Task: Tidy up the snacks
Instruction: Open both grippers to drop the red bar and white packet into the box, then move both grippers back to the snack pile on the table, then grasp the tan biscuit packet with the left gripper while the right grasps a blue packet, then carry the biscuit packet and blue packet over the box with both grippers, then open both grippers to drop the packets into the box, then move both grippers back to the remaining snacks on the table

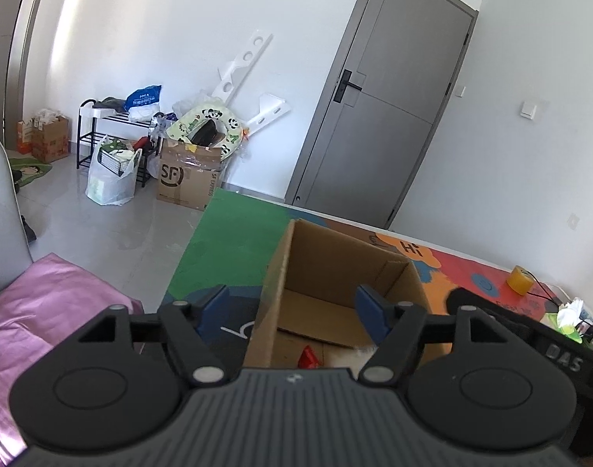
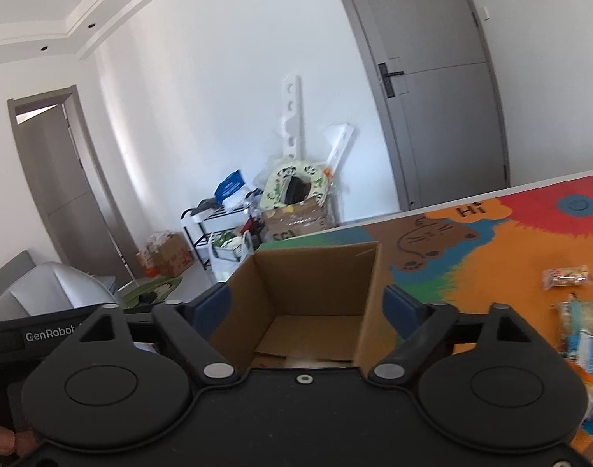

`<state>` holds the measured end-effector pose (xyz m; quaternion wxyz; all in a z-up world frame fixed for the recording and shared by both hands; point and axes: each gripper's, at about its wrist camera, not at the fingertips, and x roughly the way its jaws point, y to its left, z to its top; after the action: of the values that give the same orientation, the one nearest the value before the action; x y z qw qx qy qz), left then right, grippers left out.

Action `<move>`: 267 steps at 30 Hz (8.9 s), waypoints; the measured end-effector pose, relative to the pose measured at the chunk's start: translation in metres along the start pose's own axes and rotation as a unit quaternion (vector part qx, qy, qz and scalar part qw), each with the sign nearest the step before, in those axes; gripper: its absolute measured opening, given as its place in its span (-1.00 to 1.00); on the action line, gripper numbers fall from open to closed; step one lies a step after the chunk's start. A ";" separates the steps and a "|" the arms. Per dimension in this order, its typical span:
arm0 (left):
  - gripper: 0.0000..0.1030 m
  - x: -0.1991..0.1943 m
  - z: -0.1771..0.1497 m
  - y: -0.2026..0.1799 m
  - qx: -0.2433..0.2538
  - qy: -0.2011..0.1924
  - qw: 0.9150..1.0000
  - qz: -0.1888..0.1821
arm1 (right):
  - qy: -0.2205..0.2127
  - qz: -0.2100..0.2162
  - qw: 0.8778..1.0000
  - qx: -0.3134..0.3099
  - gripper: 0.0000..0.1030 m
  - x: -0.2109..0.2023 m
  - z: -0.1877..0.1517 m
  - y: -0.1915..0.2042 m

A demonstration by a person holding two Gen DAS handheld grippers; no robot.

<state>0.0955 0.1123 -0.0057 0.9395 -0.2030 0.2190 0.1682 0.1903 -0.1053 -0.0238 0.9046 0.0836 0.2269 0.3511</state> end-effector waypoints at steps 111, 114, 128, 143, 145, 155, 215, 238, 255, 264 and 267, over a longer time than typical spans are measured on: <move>-0.35 0.091 -0.126 -0.172 0.104 0.146 0.975 -0.132 | 0.069 -0.092 0.981 0.154 0.45 -0.029 -0.069 -0.211; -0.35 0.092 -0.125 -0.171 0.101 0.146 0.976 -0.129 | 0.070 -0.098 0.982 0.147 0.28 -0.026 -0.069 -0.208; -0.35 0.064 -0.121 -0.175 0.107 0.124 0.977 -0.138 | 0.043 -0.086 0.982 0.160 -0.41 -0.058 -0.074 -0.211; -0.35 0.019 -0.100 -0.173 0.108 0.074 0.981 -0.141 | -0.013 -0.070 0.990 0.121 -0.41 -0.095 -0.051 -0.181; -0.35 0.013 -0.096 -0.171 0.107 0.067 0.982 -0.140 | -0.017 -0.066 0.991 0.116 -0.41 -0.098 -0.048 -0.176; -0.35 -0.010 -0.075 -0.151 0.097 0.031 0.986 -0.133 | -0.035 -0.042 0.995 0.085 -0.41 -0.100 -0.032 -0.147; 0.46 0.009 -0.013 -0.016 0.006 0.012 1.000 -0.029 | 0.007 0.053 0.999 0.010 0.23 0.002 0.000 -0.028; 0.70 -0.009 -0.033 -0.080 0.048 0.010 0.998 -0.049 | -0.011 -0.008 0.998 0.058 0.77 -0.065 -0.012 -0.094; 0.75 -0.017 -0.050 -0.147 0.102 0.013 0.990 -0.092 | -0.046 -0.044 0.993 0.099 0.91 -0.109 -0.022 -0.150; 0.75 -0.007 -0.064 -0.174 0.114 0.025 0.987 -0.109 | -0.046 -0.067 0.990 0.115 0.92 -0.125 -0.030 -0.180; 0.75 -0.002 -0.070 -0.182 0.118 0.031 0.986 -0.115 | -0.043 -0.075 0.989 0.123 0.92 -0.126 -0.034 -0.191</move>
<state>0.1429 -0.0764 -0.0063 0.9627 -0.1199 0.2412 0.0257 0.2062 -0.3315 -0.0685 0.9200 0.1922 0.2354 0.2476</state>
